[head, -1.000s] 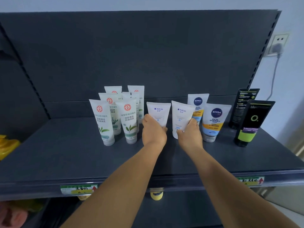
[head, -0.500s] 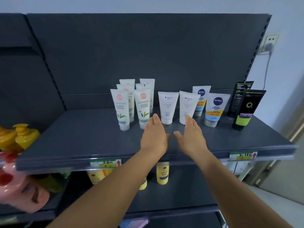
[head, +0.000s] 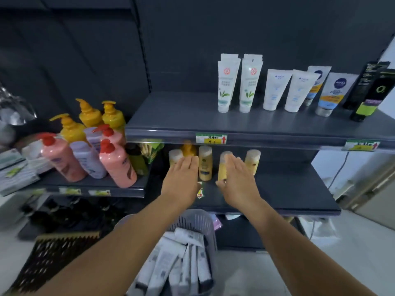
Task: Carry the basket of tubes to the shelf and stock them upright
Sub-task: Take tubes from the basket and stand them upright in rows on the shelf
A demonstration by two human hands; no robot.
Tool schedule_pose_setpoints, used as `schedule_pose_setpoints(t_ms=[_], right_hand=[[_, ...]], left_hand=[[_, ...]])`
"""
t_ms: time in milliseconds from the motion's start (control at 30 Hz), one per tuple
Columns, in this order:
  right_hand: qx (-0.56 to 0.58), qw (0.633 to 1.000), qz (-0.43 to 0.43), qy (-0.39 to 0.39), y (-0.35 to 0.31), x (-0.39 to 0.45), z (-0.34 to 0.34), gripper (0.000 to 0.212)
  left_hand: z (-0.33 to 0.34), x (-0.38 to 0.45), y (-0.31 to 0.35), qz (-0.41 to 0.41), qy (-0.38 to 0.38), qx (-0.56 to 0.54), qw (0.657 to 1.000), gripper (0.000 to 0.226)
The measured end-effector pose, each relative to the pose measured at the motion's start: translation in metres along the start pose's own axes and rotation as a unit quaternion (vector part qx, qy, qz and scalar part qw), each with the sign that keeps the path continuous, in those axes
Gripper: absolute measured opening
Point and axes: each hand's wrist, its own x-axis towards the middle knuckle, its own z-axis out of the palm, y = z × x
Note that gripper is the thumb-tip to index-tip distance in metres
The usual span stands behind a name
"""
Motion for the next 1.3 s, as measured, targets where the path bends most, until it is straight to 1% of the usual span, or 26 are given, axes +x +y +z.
schedule_pose_setpoints(t_ms=[133, 300, 567, 767, 867, 1133, 1233, 1300], right_hand=[[0.010, 0.997, -0.010, -0.078, -0.020, -0.020, 0.053, 0.077], [0.008, 0.987, -0.005, -0.158, -0.026, -0.030, 0.112, 0.078], [0.002, 0.967, 0.031, -0.253, -0.006, -0.039, 0.191, 0.076], [-0.003, 0.946, 0.077, -0.316, 0.012, -0.043, 0.244, 0.080], [-0.007, 0.929, 0.092, -0.358, 0.017, -0.045, 0.270, 0.080], [0.005, 0.888, 0.141, -0.438, 0.014, -0.043, 0.328, 0.085], [0.013, 0.874, 0.191, -0.446, 0.012, -0.042, 0.345, 0.089], [0.012, 0.872, 0.208, -0.444, 0.011, -0.043, 0.356, 0.092]], left_hand=[[0.034, -0.037, -0.040, -0.034, -0.062, -0.005, 0.997, 0.078], [0.081, -0.067, -0.077, -0.075, -0.131, -0.025, 0.988, 0.078], [0.160, -0.093, -0.112, -0.126, -0.215, -0.037, 0.968, 0.080], [0.214, -0.099, -0.126, -0.178, -0.282, -0.062, 0.941, 0.083], [0.239, -0.103, -0.122, -0.189, -0.299, -0.076, 0.932, 0.079], [0.290, -0.109, -0.126, -0.232, -0.336, -0.109, 0.906, 0.082], [0.303, -0.108, -0.132, -0.238, -0.339, -0.121, 0.902, 0.083], [0.309, -0.107, -0.135, -0.242, -0.339, -0.125, 0.900, 0.083]])
